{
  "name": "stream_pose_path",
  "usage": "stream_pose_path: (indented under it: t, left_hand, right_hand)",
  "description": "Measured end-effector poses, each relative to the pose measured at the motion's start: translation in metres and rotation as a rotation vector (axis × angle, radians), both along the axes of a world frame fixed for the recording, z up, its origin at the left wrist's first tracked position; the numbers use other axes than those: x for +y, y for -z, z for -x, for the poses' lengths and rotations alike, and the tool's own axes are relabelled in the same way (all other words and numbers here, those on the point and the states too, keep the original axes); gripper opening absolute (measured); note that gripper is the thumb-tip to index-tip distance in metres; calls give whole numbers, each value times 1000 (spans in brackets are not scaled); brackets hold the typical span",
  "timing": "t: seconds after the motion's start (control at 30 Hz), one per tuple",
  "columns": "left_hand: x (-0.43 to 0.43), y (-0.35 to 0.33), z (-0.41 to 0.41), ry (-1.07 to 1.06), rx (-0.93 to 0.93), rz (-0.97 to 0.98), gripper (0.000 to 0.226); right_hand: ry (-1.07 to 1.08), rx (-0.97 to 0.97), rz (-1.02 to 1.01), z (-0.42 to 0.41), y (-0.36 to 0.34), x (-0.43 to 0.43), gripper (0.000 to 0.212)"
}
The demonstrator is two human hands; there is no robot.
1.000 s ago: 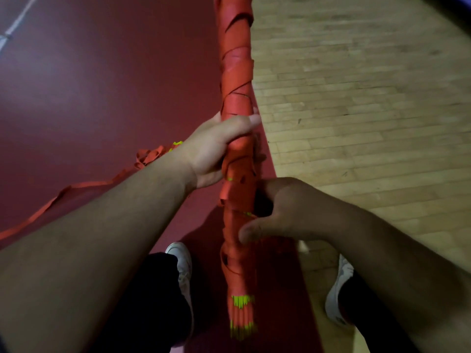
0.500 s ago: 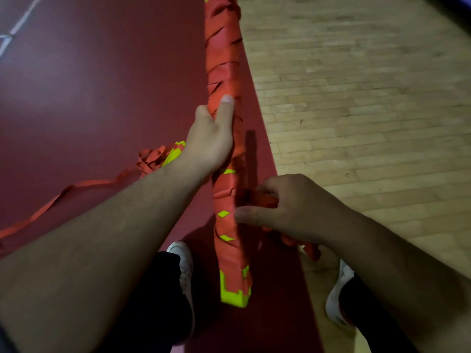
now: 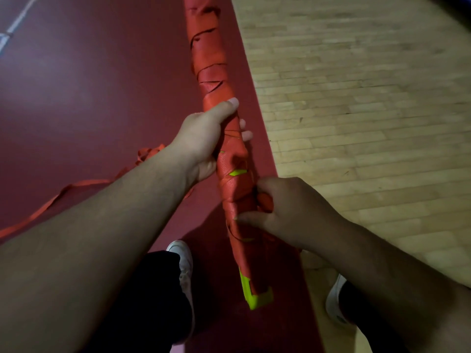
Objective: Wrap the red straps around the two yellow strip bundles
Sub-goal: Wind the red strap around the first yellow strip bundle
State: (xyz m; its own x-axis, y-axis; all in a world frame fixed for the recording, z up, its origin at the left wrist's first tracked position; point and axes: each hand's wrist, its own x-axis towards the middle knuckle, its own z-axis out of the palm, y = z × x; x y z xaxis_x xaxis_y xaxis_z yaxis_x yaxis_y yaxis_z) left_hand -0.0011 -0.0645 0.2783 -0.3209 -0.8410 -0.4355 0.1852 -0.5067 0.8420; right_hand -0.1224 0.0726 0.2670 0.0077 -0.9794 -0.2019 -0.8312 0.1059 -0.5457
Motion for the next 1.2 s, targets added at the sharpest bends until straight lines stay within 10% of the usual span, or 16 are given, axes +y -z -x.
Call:
stream_pose_path:
  t: [0.23,0.37,0.53,0.8,1.0,1.2]
  left_hand:
    - [-5,0,-8,114,155,14,11]
    - [-7,9,-13,158,109,91,56]
    - [3,6,-13,350,235,41,33]
    - [4,-3,-11,409,217,76,22]
    - [-3,-7,-19,424,367,-20,22]
    - [-16,-11,-33,339,494,8,44]
  right_hand:
    - [125,235,-3,-9,3,1,74]
    - [160,-266,-62,-3,2,-5,55]
    - [16,-739,-170,-4,-3,-2,57]
    - [-121,-210,-370,26,-14,-11,116]
    - [-65,-599,-355,20,-29,-4,51]
    - [-50,-734,-394,30,-12,-5,29]
